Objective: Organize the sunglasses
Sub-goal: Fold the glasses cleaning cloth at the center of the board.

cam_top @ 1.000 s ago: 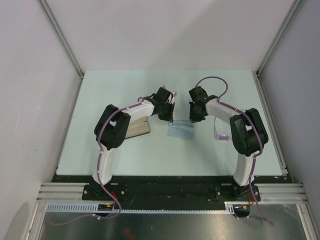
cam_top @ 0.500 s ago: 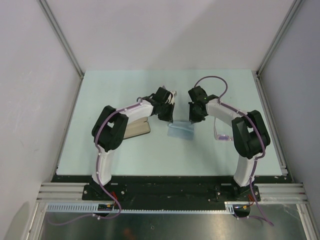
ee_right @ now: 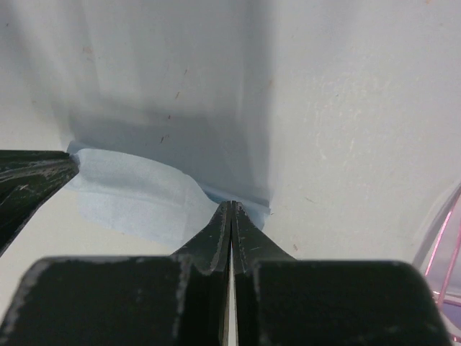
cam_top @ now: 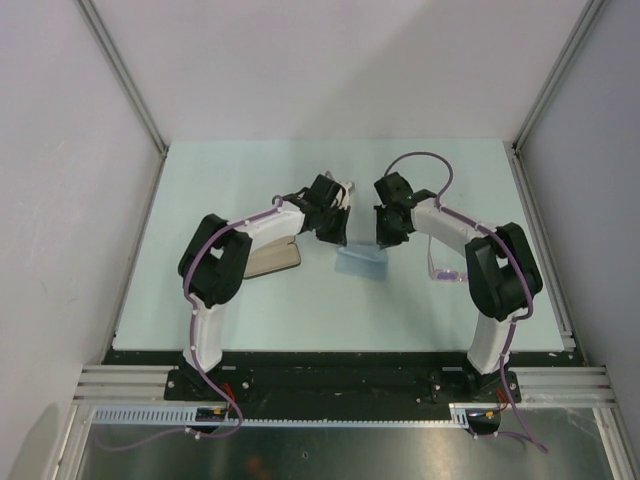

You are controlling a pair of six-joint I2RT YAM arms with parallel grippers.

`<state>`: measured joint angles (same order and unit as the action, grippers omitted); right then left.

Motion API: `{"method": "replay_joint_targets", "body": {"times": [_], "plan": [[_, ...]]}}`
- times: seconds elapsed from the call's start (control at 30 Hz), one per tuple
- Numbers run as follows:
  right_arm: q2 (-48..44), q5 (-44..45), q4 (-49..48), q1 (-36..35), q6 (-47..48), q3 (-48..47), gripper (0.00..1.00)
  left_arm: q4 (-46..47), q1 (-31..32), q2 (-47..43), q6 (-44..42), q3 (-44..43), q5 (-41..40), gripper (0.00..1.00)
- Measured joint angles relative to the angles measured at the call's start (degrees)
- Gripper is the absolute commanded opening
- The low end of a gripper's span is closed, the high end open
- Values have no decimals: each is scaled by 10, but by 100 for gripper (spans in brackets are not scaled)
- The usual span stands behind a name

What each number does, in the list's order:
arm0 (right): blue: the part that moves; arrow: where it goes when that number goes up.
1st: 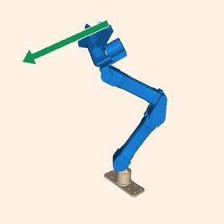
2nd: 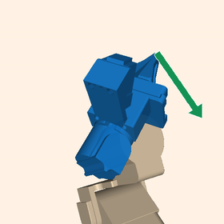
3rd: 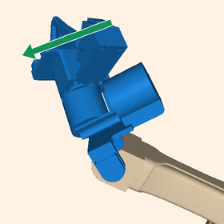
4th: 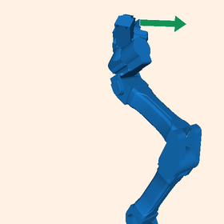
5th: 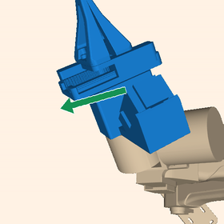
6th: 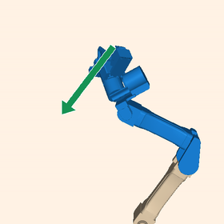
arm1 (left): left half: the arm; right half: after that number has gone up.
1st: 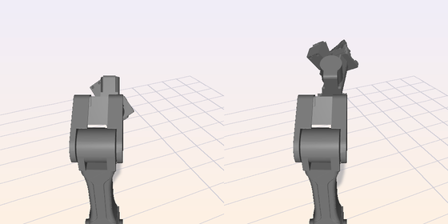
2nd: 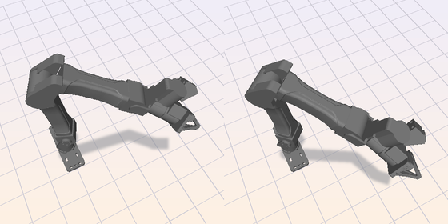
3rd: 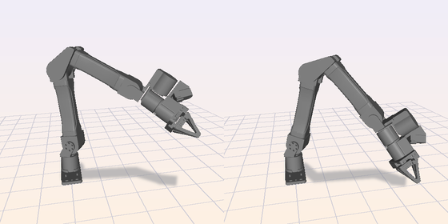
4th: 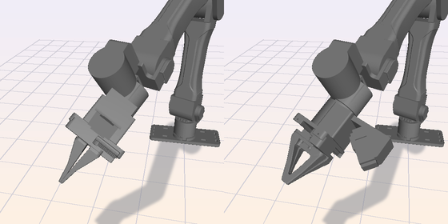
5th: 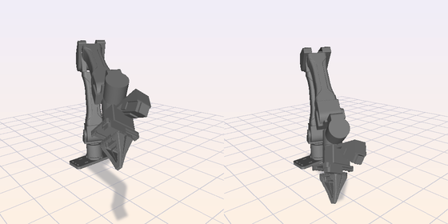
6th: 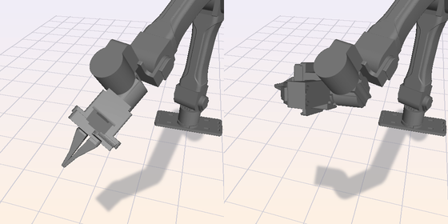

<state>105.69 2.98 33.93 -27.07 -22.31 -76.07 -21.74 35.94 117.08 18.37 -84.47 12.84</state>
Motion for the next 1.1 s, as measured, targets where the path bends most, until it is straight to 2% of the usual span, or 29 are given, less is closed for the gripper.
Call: {"method": "replay_joint_targets", "body": {"times": [1.1], "plan": [[0,-20,23,-15,1,19,0,-3,11,-1,-5,32,12,0]]}}
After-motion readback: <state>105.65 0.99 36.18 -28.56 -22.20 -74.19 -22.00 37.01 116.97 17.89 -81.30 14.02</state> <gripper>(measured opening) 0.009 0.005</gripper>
